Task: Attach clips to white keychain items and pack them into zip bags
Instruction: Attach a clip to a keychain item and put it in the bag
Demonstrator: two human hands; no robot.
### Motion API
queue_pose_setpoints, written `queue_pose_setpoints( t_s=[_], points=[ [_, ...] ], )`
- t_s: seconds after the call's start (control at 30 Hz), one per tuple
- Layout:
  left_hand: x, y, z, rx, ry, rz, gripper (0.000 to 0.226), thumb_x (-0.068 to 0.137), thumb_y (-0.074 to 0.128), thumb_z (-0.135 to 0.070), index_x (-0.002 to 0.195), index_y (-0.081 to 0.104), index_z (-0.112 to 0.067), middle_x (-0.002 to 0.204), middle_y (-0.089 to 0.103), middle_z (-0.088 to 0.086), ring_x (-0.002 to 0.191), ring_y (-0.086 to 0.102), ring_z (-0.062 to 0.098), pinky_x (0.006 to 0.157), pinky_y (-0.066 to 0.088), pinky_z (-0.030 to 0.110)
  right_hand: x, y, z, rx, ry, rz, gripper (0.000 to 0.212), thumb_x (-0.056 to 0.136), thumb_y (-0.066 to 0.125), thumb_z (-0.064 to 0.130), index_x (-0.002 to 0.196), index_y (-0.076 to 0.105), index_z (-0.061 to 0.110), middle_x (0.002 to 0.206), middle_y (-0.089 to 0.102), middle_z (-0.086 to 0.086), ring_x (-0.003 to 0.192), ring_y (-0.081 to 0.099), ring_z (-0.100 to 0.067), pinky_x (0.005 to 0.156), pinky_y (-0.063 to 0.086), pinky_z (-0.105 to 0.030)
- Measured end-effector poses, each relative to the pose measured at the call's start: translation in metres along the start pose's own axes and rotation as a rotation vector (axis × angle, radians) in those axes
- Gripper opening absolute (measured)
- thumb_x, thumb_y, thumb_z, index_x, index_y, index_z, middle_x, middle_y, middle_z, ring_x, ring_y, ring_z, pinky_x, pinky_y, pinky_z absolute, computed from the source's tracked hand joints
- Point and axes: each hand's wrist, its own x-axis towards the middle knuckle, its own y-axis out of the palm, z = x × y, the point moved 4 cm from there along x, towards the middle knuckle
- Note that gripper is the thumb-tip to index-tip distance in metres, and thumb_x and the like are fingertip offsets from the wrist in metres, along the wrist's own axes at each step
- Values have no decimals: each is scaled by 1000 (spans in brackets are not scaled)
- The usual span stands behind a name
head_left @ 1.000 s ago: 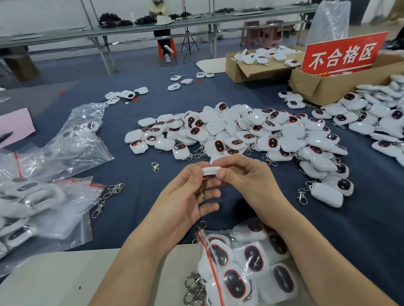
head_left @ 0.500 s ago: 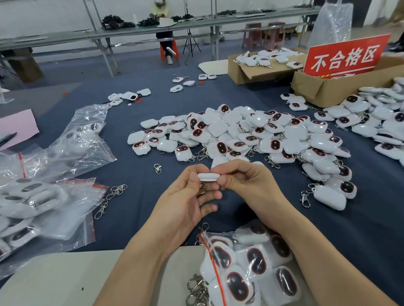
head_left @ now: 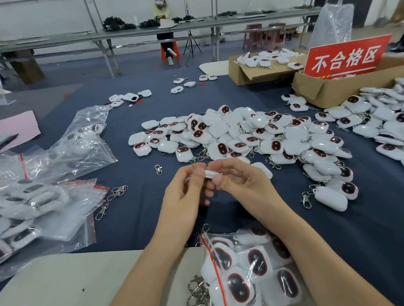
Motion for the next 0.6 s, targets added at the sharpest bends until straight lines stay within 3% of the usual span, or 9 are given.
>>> queue_pose_setpoints(
  t_s=[0.07, 0.2, 0.3, 0.4, 0.5, 0.6],
  points=[
    [-3, -1, -2, 182, 87, -33, 19, 102, 56, -35, 118, 64, -28, 88, 75, -8, 81, 70, 4, 74, 55, 21, 1, 0, 0, 11, -11, -8, 14, 90, 70, 6, 97, 73, 18, 94, 76, -8, 85, 71, -15, 83, 56, -24],
    [-4, 0, -3, 229, 136, -27, 25, 104, 54, -28, 128, 57, -31, 99, 75, -10, 92, 70, 1, 80, 53, 17, 1, -6, -1, 157, 9, -41, 8, 91, 65, 9, 96, 70, 14, 103, 77, -9, 92, 72, -23, 87, 58, -30],
    [-4, -1, -7, 223, 178, -24, 18, 103, 55, -16, 110, 65, -30, 89, 74, -9, 87, 69, 5, 75, 53, 18, 1, -6, -4, 282, 49, -9, 8, 88, 64, 19, 94, 69, 19, 101, 76, -9, 95, 71, -22, 89, 56, -30],
    [-4, -4, -9, 230, 211, -72, 28, 101, 57, -10, 96, 67, -36, 84, 72, -9, 81, 67, 5, 71, 50, 17, 0, -3, -6, 298, 52, 65, 7, 95, 64, 25, 97, 70, 26, 108, 74, -7, 103, 69, -19, 93, 54, -27],
    [-5, -4, -11, 221, 221, -82, 36, 101, 58, -8, 93, 68, -41, 85, 74, -11, 81, 67, 2, 69, 48, 11, 0, -1, -4, 272, 32, 122, 9, 95, 65, 28, 102, 71, 29, 125, 70, -8, 118, 65, -23, 97, 52, -28],
    [-6, -4, -10, 232, 223, -70, 31, 100, 59, -9, 96, 68, -38, 86, 74, -12, 82, 67, 3, 69, 49, 13, 0, -2, -4, 274, 26, 124, 7, 95, 66, 24, 99, 72, 25, 129, 68, -10, 123, 62, -27, 99, 52, -29]
  ],
)
